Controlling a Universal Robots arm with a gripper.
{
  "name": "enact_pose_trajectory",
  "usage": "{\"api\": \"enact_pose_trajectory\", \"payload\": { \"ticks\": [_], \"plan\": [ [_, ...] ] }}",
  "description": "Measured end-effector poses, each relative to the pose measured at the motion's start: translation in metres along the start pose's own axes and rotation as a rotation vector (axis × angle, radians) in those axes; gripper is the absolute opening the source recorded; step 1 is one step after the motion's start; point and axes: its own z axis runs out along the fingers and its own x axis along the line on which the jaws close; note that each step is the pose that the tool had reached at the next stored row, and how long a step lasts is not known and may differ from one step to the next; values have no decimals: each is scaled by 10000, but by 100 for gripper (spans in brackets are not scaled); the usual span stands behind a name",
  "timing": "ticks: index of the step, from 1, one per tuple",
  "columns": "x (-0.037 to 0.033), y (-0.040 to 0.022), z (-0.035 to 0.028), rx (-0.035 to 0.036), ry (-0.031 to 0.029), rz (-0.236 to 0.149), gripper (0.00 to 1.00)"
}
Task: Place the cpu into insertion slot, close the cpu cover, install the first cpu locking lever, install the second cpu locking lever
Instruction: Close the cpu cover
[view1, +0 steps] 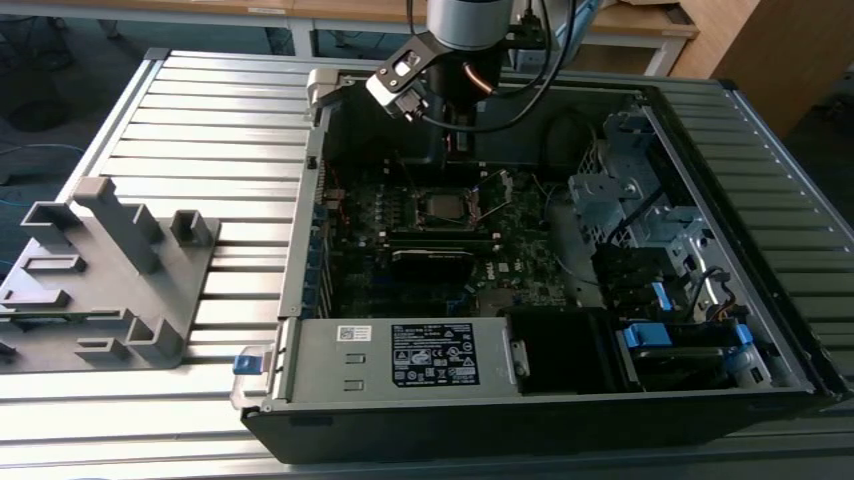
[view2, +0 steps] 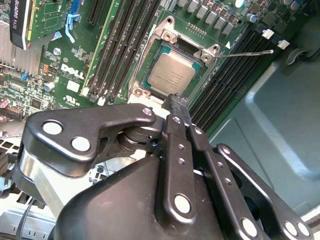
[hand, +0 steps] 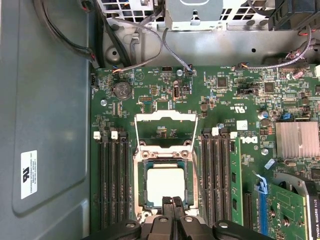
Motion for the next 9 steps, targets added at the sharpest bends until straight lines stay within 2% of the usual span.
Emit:
{"api": "enact_pose_trajectory", "payload": {
  "ticks": [5, 9],
  "plan": [
    [0, 8, -2, 1, -2, -2, 11],
    [2, 54, 1, 1, -1, 0, 11]
  ]
}}
